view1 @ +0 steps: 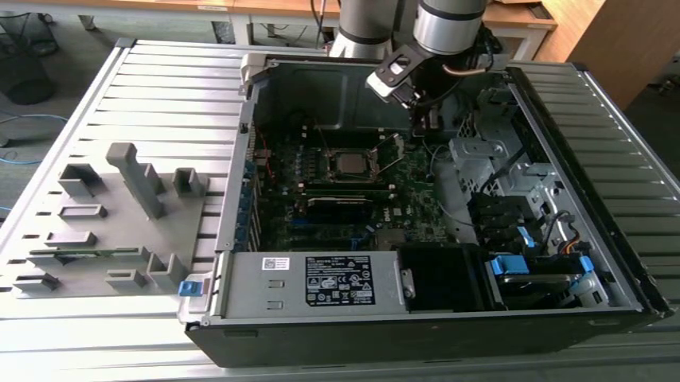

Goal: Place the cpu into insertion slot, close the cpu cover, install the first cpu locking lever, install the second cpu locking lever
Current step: 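Close the cpu cover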

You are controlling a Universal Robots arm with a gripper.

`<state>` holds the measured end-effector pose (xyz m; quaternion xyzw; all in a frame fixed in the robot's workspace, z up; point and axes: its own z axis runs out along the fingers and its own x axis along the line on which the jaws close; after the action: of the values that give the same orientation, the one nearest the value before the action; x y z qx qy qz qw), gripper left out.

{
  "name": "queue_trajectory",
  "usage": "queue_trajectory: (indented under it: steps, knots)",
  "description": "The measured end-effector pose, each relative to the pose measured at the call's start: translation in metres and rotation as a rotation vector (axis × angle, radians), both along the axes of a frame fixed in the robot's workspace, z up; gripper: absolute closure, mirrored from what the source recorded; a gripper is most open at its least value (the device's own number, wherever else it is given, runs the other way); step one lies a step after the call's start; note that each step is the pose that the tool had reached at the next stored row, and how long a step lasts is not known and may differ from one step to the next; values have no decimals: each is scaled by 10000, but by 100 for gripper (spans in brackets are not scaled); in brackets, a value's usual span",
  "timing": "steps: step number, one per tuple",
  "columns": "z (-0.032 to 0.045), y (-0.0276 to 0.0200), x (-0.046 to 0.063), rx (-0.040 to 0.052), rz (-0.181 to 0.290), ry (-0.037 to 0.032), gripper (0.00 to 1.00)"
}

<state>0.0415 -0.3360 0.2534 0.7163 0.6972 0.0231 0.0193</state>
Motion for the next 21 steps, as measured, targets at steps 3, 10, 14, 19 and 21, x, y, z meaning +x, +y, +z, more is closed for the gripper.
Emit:
queue_trajectory:
  steps: [3, 10, 14, 19, 21]
  knots:
    - [-17, 0, 0, 0, 0, 0, 89]
    - [-65, 0, 0, 0, 0, 0, 89]
    - [-68, 0, -15, 0, -1, -7, 89]
    - [-69, 0, -108, 3, 0, -61, 89]
    - [-69, 0, -161, 4, 0, -92, 89]
